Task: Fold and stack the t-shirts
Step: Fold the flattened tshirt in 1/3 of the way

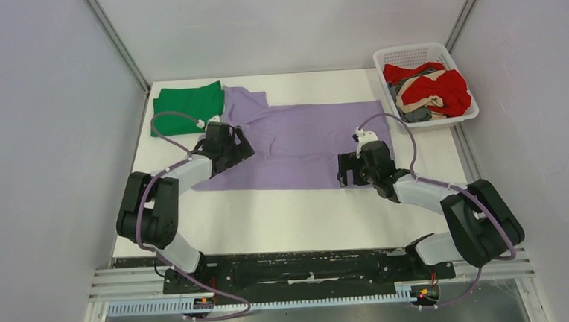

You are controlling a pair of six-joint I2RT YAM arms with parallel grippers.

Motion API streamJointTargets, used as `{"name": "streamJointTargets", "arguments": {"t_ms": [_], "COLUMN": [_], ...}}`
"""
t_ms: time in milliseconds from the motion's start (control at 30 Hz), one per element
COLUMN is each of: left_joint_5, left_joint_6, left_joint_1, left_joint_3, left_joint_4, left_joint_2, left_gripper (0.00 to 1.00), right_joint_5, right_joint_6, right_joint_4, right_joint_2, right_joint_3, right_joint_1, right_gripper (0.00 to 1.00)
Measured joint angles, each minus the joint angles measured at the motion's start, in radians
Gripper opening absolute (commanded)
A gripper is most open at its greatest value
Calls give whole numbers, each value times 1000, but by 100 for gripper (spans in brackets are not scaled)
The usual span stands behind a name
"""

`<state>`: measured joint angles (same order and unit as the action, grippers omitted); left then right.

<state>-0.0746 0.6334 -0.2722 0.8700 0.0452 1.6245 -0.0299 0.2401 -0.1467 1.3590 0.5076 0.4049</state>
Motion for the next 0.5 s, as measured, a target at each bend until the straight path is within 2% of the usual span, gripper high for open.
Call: {"name": "streamJointTargets", "arguments": {"t_ms": [167, 300, 500], "left_joint_5": [-4, -31, -51], "left_joint_6": [24, 42, 111], "left_joint_1": [2, -1, -60], "left_joint_3": [-44, -76, -266], "left_joint_4": [-28, 21, 72], "left_joint_2": [-1, -43, -262], "left_gripper": [100, 100, 100], "right_joint_5": [-66, -131, -172], "right_joint_6": [13, 29, 69], "right_joint_4": [5, 23, 127], "right_joint_2": [30, -25, -215], "right_joint_3": [-3, -50, -157], "right_joint_1": [27, 58, 85], "right_gripper": [98, 98, 98]}}
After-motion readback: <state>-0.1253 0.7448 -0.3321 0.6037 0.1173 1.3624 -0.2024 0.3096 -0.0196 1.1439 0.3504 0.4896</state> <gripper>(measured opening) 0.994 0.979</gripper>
